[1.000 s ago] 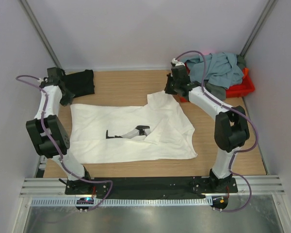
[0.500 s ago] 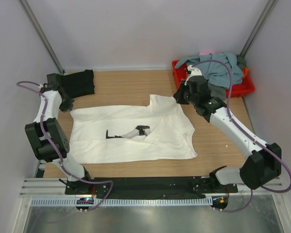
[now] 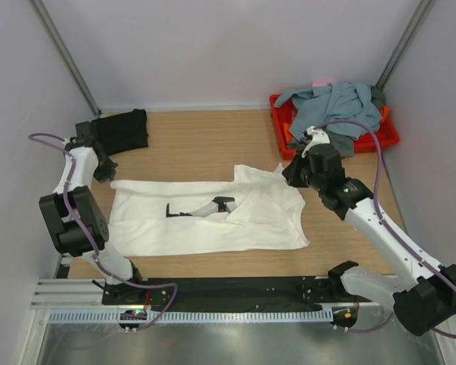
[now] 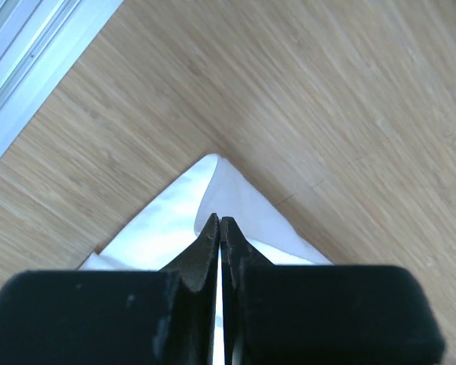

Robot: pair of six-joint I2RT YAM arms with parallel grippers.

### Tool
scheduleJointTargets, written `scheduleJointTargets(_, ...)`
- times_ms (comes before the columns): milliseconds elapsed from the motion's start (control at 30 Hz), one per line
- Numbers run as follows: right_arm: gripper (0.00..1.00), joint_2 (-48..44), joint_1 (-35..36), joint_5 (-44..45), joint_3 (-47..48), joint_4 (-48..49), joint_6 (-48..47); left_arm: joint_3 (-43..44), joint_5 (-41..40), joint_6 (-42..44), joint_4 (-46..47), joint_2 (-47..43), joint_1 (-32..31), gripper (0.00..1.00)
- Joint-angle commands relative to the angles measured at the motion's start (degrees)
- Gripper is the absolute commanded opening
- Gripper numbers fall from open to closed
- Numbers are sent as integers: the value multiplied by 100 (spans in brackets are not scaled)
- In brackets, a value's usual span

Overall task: Fold and stack the t-shirts
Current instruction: Fold the tshirt

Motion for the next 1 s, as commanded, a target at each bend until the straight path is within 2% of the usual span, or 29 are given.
scheduleJointTargets(0,1,-394,43,35,-98,-37,105,-210,-158,48,73,-415,49,0)
scheduleJointTargets(267,2,-1035,96,-158,-624,-344,263,-562,-334,92,-129,-758,58,0)
scheduleJointTargets(433,1,-1633,122,-360,-1275,-502,615,-782,-755,110,-375,-1022,67,0)
scheduleJointTargets(500,2,-1852,131,-360,-1537,-564,781,-922,-861,127,-454,-1083,58,3)
scheduleJointTargets(567,7,-1923,140,-273,-1644,-748,1150,-932,-1097,93,-752,-1014,84,11)
scheduleJointTargets(633,24,-1932,140,96,-1689,-1082,1614,-949,-1387,-91,-1113,-978,181,22)
scheduleJointTargets(667,36,-1941,140,184,-1723,-1187,1756,-967,-1536,-153,-1183,-1013,242,48)
scheduleJointTargets(700,50,-1941,131,298,-1767,-1267,1914,-1010,-1494,-189,-1193,-1074,425,54)
scheduleJointTargets(800,61,-2090,148,439,-1908,-1408,2267,-1020,-1371,-285,-1018,-1513,629,55)
scheduleJointTargets(833,62,-2169,148,440,-1943,-1356,2302,-1011,-1267,-260,-921,-1732,621,55)
scheduleJointTargets(933,63,-2100,140,326,-2022,-1093,2259,-1107,-143,-102,-307,-1980,525,49)
scheduleJointTargets(967,63,-1873,157,273,-2014,-1022,2224,-1099,-88,-49,-183,-1989,219,48)
